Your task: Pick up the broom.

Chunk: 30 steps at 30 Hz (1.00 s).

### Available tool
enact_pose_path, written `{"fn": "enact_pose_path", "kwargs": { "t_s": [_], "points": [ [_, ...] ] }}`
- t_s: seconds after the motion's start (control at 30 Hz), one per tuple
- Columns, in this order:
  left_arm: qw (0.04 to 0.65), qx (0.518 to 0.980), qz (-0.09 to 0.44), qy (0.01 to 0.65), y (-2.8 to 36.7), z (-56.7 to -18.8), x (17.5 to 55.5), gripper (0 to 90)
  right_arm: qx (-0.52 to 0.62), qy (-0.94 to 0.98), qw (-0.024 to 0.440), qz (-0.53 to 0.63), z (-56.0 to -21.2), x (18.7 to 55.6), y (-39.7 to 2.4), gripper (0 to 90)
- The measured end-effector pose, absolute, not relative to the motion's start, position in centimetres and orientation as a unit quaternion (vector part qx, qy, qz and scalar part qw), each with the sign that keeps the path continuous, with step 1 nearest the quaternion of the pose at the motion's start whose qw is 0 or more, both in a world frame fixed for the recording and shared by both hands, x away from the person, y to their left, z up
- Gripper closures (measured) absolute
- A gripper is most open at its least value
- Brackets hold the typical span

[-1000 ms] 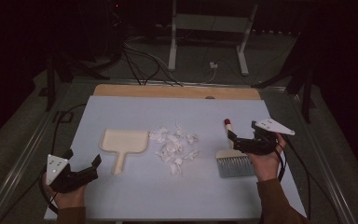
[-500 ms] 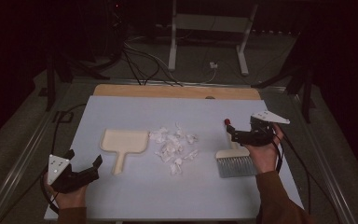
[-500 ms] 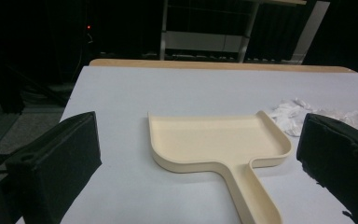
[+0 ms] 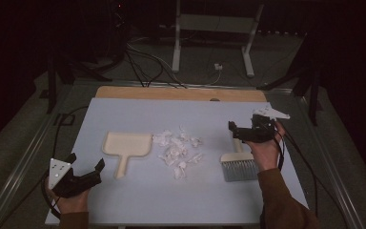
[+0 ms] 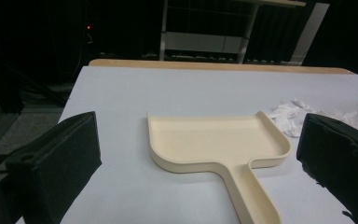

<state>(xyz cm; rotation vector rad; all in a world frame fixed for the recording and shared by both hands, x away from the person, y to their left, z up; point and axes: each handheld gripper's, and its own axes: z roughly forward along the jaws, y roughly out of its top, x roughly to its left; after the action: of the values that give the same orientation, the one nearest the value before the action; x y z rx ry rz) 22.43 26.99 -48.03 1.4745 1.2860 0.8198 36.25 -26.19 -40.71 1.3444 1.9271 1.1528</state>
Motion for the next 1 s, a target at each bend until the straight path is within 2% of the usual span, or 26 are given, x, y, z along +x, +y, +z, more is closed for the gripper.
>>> {"fn": "enact_pose_path", "kwargs": {
  "t_s": [1.0],
  "points": [
    [0.488, 0.603, 0.342, 0.531, 26.9, -48.1, 22.4, 0.5, 0.514, 0.712, 0.257, 0.403, -42.6, 40.6, -26.0, 0.2]
  ]
}}
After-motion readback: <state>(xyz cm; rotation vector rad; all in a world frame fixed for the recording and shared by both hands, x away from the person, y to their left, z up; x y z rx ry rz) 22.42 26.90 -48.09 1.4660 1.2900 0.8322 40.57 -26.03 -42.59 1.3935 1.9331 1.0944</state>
